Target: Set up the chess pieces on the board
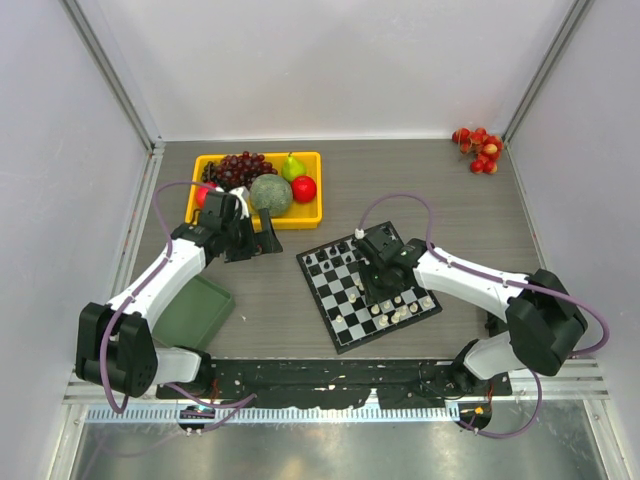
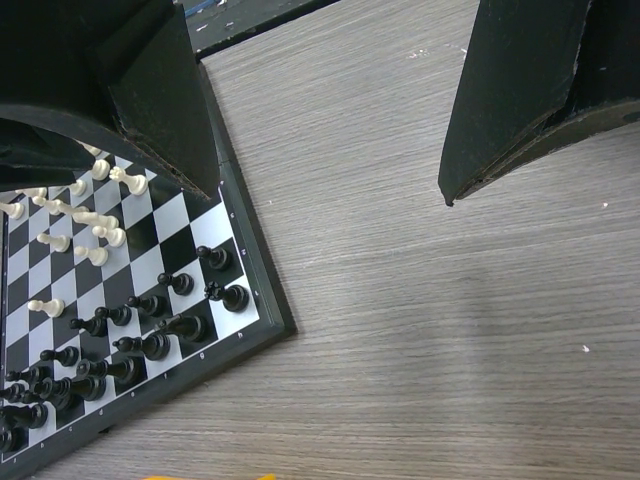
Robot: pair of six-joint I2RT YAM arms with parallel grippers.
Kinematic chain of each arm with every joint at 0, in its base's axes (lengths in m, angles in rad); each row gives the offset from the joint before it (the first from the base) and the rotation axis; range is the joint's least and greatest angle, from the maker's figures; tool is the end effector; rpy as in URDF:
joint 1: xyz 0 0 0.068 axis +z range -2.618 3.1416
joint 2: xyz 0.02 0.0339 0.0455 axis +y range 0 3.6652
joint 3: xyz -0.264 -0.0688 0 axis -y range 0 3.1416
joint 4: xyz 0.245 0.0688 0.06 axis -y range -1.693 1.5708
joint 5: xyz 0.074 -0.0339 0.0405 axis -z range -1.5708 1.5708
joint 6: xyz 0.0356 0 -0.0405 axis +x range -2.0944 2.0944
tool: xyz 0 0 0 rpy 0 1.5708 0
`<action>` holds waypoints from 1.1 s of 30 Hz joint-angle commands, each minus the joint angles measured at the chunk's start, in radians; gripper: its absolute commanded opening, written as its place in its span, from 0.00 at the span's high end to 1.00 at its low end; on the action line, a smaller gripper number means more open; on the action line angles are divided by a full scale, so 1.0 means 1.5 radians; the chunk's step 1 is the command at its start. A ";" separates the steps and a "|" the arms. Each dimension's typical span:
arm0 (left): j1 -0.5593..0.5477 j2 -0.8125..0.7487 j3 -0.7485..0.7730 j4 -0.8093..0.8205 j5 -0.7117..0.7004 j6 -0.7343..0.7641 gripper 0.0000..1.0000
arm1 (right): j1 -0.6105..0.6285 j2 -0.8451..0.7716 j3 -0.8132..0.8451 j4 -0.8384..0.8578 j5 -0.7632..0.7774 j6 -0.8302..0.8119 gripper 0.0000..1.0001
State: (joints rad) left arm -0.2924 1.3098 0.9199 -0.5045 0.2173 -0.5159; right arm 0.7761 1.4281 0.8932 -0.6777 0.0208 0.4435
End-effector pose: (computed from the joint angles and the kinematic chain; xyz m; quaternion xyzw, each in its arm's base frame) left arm 0.2557 -0.0850 0.2461 -0.0688 0.9360 -0.2238 0.2630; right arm 0.1877 0.1832 0.1989 -0.1611 0.9707 0.0936 0.1519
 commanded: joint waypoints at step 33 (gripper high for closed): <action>-0.001 0.001 0.010 0.026 0.008 -0.001 0.01 | 0.003 -0.004 0.011 -0.033 -0.034 -0.014 0.78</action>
State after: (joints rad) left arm -0.2924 1.3121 0.9184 -0.5041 0.2180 -0.5159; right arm 0.7761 1.4445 0.8932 -0.7204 -0.0288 0.4271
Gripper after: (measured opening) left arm 0.991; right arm 0.249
